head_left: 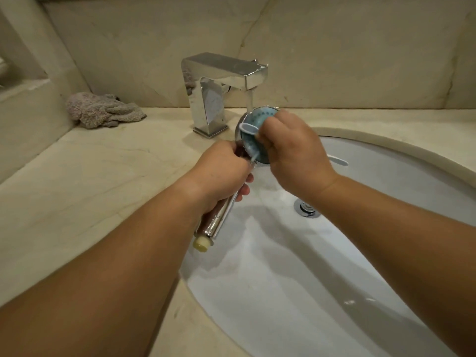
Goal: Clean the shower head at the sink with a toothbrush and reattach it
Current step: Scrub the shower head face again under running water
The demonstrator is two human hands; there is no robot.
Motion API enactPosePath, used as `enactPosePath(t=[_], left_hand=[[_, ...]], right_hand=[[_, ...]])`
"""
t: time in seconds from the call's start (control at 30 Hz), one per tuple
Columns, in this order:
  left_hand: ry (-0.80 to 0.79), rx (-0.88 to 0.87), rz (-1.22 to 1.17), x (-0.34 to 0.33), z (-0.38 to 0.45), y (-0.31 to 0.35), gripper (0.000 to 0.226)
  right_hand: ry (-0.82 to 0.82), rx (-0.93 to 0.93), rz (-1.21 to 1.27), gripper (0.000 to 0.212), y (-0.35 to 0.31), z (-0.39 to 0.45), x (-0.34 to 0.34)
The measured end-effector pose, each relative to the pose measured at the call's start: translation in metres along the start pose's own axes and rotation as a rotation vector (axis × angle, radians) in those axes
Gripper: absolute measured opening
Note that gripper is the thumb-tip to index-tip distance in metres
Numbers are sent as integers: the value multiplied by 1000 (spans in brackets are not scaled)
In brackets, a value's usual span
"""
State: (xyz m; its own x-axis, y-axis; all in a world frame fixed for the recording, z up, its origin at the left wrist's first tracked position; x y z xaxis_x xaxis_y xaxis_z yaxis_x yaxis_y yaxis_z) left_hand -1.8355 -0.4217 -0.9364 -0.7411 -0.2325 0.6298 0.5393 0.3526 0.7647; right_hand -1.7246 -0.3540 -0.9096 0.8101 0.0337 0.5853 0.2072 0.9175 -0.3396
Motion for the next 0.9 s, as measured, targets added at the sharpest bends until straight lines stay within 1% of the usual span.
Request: enactPosePath(t=[0.07, 0.17, 0.2, 0.27, 0.4, 0.43, 0.47, 0.53, 0.57, 0.6, 0.63, 0.67, 0.7, 0.73, 0.83, 0.9], left_hand=[[9, -1, 0, 1, -1, 0, 16], [7, -15, 0, 2, -2, -1, 15], [6, -17, 6, 2, -1, -1, 16], [7, -16, -5, 3, 0, -1, 16], [17, -5, -53, 5, 1, 0, 13], [18, -2, -66, 5, 1, -1, 12], [18, -1, -75, 6, 1, -2, 11], [18, -9, -74, 5, 2, -2, 9], [18, -10, -70, 5, 2, -2, 9], [19, -8, -70, 5, 2, -1, 10], [21, -6, -77, 5, 1, -1, 11], [23, -3, -84, 6, 1, 0, 13], [23, -3, -89, 6, 1, 1, 15], [21, -2, -97, 7, 0, 2, 16], [16, 10, -135, 7, -2, 2, 17], [5, 24, -156, 6, -3, 1, 18]], right_hand=[[54, -49, 0, 22, 3, 8, 3], [171, -240, 34, 15, 29, 14, 16], [194, -269, 48, 14, 35, 11, 20], [187, -231, 61, 13, 29, 7, 22], [8, 6, -5, 5, -4, -3, -2], [1, 32, -17, 5, -5, -1, -2], [43, 8, -8, 9, -1, 3, 2], [176, -105, 35, 17, 12, 10, 18], [196, -125, 46, 14, 16, 9, 21], [166, -100, 35, 8, 12, 5, 18], [102, -49, 6, 6, 4, -1, 10], [37, 4, -16, 8, -3, -9, 0], [12, 29, -13, 10, -6, -11, -4], [33, -7, 6, 9, -3, -7, -1], [200, -217, 89, 11, 23, 4, 20], [179, -191, 67, 12, 21, -4, 19]])
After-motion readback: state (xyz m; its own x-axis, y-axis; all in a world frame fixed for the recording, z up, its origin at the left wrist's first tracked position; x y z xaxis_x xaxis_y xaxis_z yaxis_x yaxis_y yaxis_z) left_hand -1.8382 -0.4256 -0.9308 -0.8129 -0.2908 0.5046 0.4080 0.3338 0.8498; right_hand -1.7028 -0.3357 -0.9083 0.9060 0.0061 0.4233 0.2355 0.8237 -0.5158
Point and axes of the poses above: each hand's wrist, its own z-axis towards the middle knuckle, its own x-axis out of the back of the hand, y = z × x, the point moved 5 cm from there along z, towards the middle knuckle, and after that the axes turned 13 degrees about z, right-handed, at the moved point
